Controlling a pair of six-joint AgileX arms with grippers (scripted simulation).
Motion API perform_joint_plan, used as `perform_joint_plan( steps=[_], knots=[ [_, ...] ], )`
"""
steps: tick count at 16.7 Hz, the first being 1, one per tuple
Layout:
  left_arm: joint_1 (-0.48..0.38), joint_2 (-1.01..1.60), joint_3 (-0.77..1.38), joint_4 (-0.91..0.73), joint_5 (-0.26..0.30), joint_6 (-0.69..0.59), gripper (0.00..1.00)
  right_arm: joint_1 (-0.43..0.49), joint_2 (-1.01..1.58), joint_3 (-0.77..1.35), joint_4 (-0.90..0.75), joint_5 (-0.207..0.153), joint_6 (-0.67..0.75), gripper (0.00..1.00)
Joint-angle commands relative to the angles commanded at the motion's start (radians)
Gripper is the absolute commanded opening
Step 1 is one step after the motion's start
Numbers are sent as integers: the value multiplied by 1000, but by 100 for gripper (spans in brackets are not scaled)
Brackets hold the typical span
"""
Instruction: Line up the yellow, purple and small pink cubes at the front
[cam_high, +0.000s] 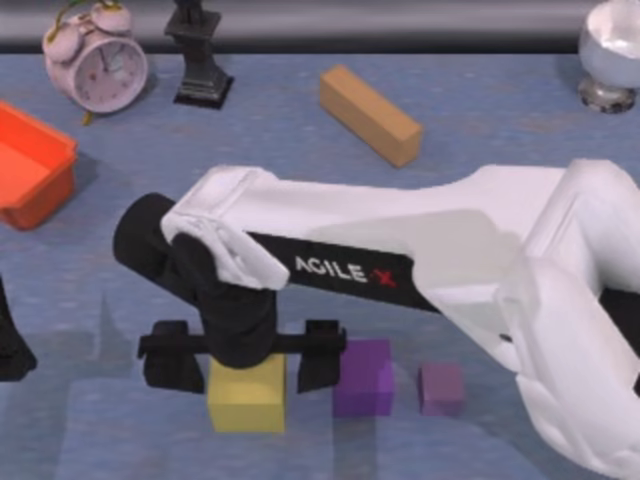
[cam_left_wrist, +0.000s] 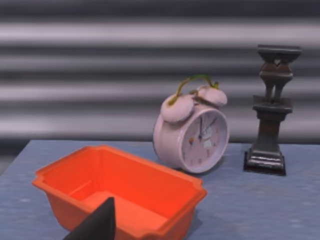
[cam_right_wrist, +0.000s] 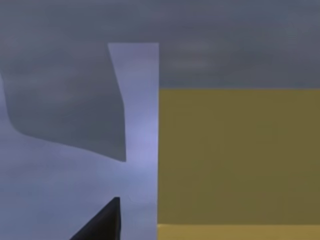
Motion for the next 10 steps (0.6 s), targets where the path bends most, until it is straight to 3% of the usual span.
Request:
perform_joint_plan(
  steps=[10],
  knots=[
    [0, 0, 0, 0, 0, 0, 100, 10, -45, 198, -243, -1, -1, 100]
  ],
)
